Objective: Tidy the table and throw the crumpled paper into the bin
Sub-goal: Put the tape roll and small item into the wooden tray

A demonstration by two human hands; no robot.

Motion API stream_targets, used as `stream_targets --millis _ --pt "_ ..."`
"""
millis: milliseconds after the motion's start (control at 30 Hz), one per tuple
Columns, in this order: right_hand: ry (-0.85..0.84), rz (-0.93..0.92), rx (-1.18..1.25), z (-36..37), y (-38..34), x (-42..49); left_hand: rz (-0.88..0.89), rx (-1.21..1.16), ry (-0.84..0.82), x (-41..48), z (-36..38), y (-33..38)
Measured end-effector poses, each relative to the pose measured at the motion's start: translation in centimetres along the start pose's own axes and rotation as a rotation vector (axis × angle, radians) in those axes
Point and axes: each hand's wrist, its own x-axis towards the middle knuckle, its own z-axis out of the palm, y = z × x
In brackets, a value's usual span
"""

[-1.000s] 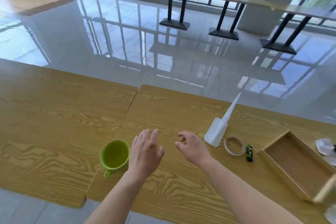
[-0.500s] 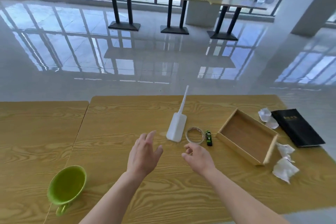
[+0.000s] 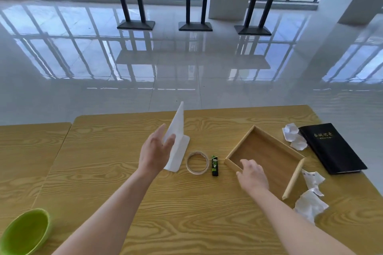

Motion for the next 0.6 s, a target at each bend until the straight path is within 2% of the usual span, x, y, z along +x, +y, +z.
stream_targets --millis 133,367,500,600 --pt "-0.084 -0.078 -0.07 0.5 2.1 1.4 0.023 -0.034 0.072 0.4 1.1 0.6" --pt "-0.106 -0.162 -0.089 1.6 3.5 -0.4 0.047 -0.045 0.094 -0.1 1.6 0.5" --pt "-0.186 -0.136 -0.066 2.7 3.3 -2.8 0.076 -0.071 0.073 -0.9 1.4 0.5" --pt "-0.183 -0.016 0.116 2.7 1.6 -3.1 0.079 -0.104 0.051 -1.3 1.4 0.3"
